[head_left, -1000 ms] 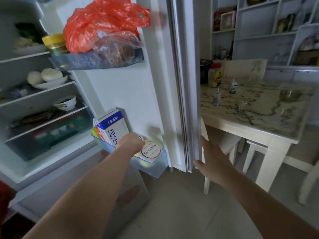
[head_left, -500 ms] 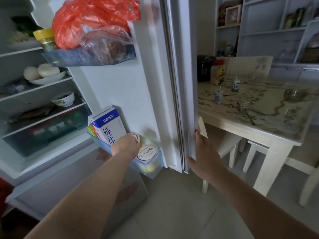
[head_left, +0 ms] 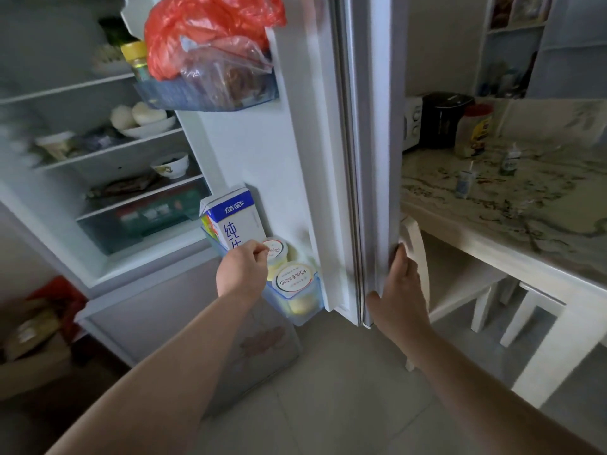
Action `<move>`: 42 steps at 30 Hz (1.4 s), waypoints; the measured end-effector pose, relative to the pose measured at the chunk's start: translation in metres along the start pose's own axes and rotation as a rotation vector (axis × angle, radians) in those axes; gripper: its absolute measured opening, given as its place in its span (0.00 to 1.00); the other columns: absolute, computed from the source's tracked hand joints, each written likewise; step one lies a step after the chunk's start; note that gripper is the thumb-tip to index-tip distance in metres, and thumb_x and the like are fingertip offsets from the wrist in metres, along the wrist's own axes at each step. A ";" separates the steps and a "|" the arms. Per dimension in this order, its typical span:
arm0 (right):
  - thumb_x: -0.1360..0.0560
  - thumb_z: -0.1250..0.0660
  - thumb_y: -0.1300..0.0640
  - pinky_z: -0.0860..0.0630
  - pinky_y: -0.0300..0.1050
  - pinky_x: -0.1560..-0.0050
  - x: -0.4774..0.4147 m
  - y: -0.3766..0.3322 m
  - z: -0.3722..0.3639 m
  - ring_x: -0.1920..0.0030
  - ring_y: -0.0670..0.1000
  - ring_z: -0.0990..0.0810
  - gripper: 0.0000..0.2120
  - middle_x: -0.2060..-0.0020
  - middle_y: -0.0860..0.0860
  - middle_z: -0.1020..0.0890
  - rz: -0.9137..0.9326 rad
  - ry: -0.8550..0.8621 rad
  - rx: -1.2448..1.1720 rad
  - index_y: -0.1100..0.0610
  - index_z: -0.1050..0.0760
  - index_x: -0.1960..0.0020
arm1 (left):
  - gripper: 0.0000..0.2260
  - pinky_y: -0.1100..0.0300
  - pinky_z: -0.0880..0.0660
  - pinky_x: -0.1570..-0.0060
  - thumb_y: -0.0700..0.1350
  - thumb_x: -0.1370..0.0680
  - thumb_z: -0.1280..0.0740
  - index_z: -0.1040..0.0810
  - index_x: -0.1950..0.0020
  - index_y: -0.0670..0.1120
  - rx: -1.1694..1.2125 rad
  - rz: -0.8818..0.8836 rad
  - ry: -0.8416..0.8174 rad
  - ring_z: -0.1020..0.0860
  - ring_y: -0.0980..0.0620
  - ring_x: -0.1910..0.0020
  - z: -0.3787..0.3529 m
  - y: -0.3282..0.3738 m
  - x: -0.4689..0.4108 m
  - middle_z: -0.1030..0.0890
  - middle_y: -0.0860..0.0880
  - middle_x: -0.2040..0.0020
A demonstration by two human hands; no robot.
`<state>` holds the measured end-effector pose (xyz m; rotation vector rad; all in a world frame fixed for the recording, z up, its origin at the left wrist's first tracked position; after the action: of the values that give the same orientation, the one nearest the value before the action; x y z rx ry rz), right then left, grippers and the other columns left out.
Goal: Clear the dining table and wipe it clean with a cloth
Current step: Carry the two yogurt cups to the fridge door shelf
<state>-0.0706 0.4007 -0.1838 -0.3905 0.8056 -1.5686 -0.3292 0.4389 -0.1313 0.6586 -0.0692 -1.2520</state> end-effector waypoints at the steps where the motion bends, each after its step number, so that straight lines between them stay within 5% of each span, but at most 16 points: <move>1: 0.29 0.32 0.62 0.31 0.53 0.37 0.001 0.000 -0.001 0.33 0.59 0.35 0.44 0.31 0.59 0.38 0.012 0.015 -0.002 0.60 0.56 0.23 | 0.09 0.55 0.26 0.56 0.48 0.20 0.38 0.19 0.47 0.49 0.015 0.010 0.014 0.21 0.44 0.51 0.000 -0.002 0.006 0.17 0.47 0.51; 14: 0.32 0.29 0.62 0.26 0.58 0.41 0.057 -0.037 -0.022 0.38 0.63 0.30 0.41 0.34 0.63 0.33 -0.019 0.095 -0.030 0.63 0.47 0.25 | 0.06 0.58 0.24 0.56 0.48 0.23 0.35 0.19 0.50 0.54 0.163 -0.007 0.044 0.20 0.50 0.54 0.054 -0.052 0.058 0.17 0.50 0.53; 22: 0.33 0.32 0.64 0.33 0.56 0.34 0.127 -0.089 -0.064 0.34 0.64 0.36 0.42 0.32 0.63 0.37 -0.022 0.059 -0.071 0.64 0.50 0.25 | 0.07 0.60 0.27 0.58 0.48 0.23 0.35 0.18 0.48 0.52 0.167 -0.012 0.057 0.21 0.50 0.54 0.113 -0.105 0.085 0.16 0.53 0.55; 27: 0.32 0.32 0.64 0.38 0.51 0.31 0.170 -0.135 -0.098 0.31 0.61 0.36 0.42 0.30 0.62 0.37 0.106 -0.039 -0.032 0.65 0.50 0.24 | 0.07 0.60 0.25 0.58 0.47 0.23 0.34 0.18 0.47 0.52 0.211 -0.023 0.071 0.21 0.51 0.54 0.142 -0.135 0.103 0.17 0.54 0.55; 35: 0.28 0.32 0.57 0.30 0.46 0.33 0.205 -0.198 -0.139 0.34 0.51 0.30 0.32 0.32 0.51 0.31 0.366 -0.188 0.057 0.53 0.39 0.27 | 0.09 0.58 0.24 0.54 0.55 0.22 0.35 0.21 0.48 0.52 0.319 -0.091 0.175 0.21 0.56 0.52 0.181 -0.157 0.111 0.18 0.55 0.52; 38: 0.27 0.31 0.56 0.29 0.45 0.34 0.197 -0.208 -0.146 0.34 0.51 0.29 0.30 0.33 0.51 0.31 0.412 -0.199 0.082 0.52 0.37 0.28 | 0.13 0.57 0.25 0.52 0.58 0.24 0.34 0.26 0.47 0.52 0.372 0.008 0.276 0.23 0.56 0.50 0.190 -0.176 0.105 0.22 0.56 0.49; 42: 0.25 0.34 0.58 0.33 0.46 0.33 0.168 -0.221 -0.150 0.31 0.52 0.34 0.29 0.30 0.51 0.34 0.447 -0.239 0.042 0.53 0.39 0.27 | 0.06 0.55 0.28 0.53 0.48 0.23 0.34 0.30 0.51 0.51 0.332 0.150 0.397 0.24 0.51 0.49 0.201 -0.210 0.088 0.27 0.54 0.50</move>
<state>-0.3599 0.2764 -0.1703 -0.3326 0.6219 -1.0967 -0.5583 0.2426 -0.0976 1.1586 0.0034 -0.9537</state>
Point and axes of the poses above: each hand's wrist, its own x-axis away from the middle knuckle, its own z-axis out of the back of the hand, y = z × x, the point moved 6 cm from there along -x, towards the middle knuckle
